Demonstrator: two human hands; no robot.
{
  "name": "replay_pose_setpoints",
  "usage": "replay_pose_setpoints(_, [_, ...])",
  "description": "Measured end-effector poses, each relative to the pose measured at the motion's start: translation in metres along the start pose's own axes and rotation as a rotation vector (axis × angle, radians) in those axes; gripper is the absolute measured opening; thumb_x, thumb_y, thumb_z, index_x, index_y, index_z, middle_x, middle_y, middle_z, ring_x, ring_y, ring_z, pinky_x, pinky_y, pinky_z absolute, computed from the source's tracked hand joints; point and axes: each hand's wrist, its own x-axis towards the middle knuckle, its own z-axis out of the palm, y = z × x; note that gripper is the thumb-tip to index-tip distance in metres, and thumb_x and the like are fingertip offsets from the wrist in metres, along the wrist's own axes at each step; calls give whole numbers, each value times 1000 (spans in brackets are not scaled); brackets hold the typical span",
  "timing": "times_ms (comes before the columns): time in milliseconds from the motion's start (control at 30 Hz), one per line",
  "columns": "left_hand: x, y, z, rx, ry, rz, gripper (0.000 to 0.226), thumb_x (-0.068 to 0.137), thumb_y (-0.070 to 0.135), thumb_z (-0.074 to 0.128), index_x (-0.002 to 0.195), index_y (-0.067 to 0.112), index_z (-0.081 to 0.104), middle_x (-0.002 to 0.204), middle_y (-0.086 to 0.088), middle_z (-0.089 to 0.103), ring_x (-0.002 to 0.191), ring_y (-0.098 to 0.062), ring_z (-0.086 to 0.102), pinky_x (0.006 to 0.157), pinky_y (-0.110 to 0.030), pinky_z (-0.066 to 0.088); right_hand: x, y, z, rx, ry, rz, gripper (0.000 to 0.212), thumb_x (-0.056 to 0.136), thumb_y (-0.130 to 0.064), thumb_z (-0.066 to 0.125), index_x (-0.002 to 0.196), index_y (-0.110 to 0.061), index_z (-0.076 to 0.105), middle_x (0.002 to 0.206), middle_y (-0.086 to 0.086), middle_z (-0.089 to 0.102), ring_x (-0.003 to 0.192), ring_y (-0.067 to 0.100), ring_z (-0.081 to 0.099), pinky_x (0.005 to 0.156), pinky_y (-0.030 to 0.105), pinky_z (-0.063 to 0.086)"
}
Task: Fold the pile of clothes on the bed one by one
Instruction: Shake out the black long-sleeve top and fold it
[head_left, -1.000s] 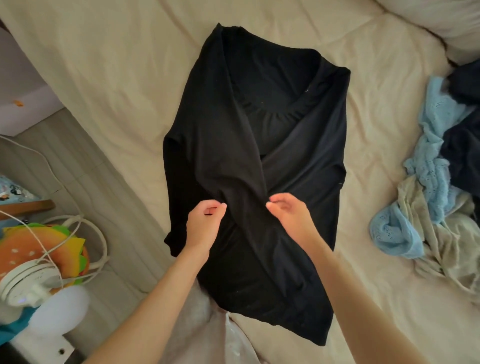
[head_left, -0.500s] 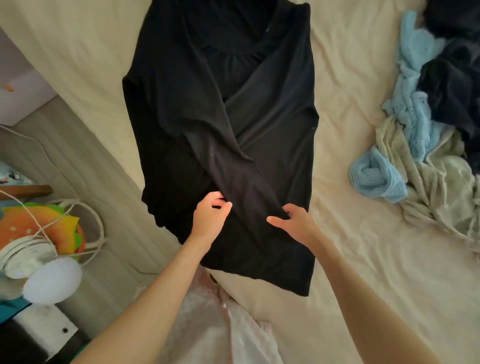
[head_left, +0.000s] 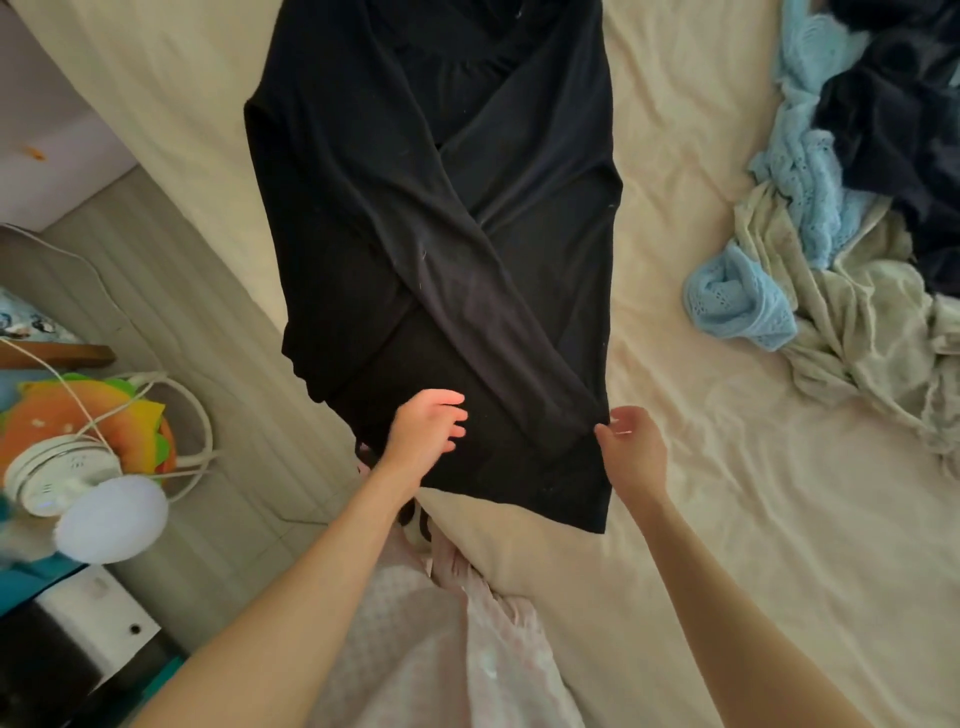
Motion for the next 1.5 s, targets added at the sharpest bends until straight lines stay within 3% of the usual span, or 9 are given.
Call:
replay_pose_setpoints(100, [15, -11, -47, 42, 293, 96, 21, 94, 2, 45, 101, 18, 57, 103, -4, 63, 94, -19, 62, 73, -23, 48, -15, 4, 10, -188, 254, -267, 35, 94, -22, 54, 126, -9, 52, 131, 11, 50, 122, 29, 45, 101, 42, 36])
replay_pose_setpoints(167, [27, -16, -83, 119, 418, 136, 23, 94, 2, 46, 111, 15, 55, 115, -9, 59, 104, -21, 58, 76, -21, 45, -25, -4, 24, -305, 303, -508, 40, 93, -24, 55, 131, -9, 52, 139, 12, 47, 133, 30, 38, 109, 47, 29])
replay_pose_setpoints(333, [61, -9, -136, 214, 419, 157, 50, 98, 10, 46, 144, 20, 31, 149, -6, 34, 135, -23, 36, 104, -34, 35, -37, -44, 76, -559, 190, -859, 51, 92, -30, 57, 139, -17, 46, 151, 11, 35, 142, 30, 26, 114, 52, 12])
replay_pose_setpoints(500, [97, 11, -158, 323, 272, 299, 53, 94, 21, 55, 142, 23, 34, 146, -6, 36, 133, -22, 35, 104, -37, 35, -24, -50, 103, -670, 118, -768, 64, 96, -39, 47, 151, -23, 19, 158, 9, 19, 146, 29, 14, 114, 51, 9])
replay_pose_setpoints(667, [129, 10, -186, 507, 154, 138, 29, 88, 15, 64, 114, 1, 58, 115, -19, 61, 108, -33, 57, 92, -36, 42, -25, -29, 101, -746, 146, -755, 62, 95, -36, 48, 150, -20, 24, 156, 12, 24, 144, 30, 19, 115, 51, 13])
replay_pose_setpoints(833, [135, -21, -198, 19, 117, 11, 47, 89, 7, 60, 131, 12, 41, 133, -12, 49, 113, -21, 50, 94, -36, 42, -35, -23, 111, -708, 177, -673, 58, 96, -31, 48, 149, -18, 27, 156, 12, 23, 145, 30, 18, 116, 51, 13])
replay_pose_setpoints(967, [139, -30, -187, -223, 10, -1, 70, 86, 27, 67, 141, 21, 25, 137, -4, 42, 122, -14, 39, 110, -40, 26, -36, -28, 121, -646, 216, -635, 58, 96, -32, 47, 149, -19, 27, 157, 11, 22, 146, 28, 14, 116, 49, 8])
replay_pose_setpoints(1133, [127, -48, -171, -73, -153, -14, 66, 87, 46, 58, 142, 19, 35, 139, 0, 47, 125, -18, 46, 106, -33, 33, -38, -30, 124, -597, 220, -612, 57, 97, -30, 48, 149, -20, 27, 157, 9, 20, 146, 27, 12, 116, 46, 4])
replay_pose_setpoints(1500, [61, -99, -167, 115, -143, -72, 40, 90, 33, 60, 123, 11, 57, 114, -1, 63, 109, -19, 57, 90, -31, 46, -61, 9, 101, -492, 229, -564, 48, 96, -21, 51, 143, -12, 41, 153, 10, 31, 144, 25, 21, 119, 43, 10])
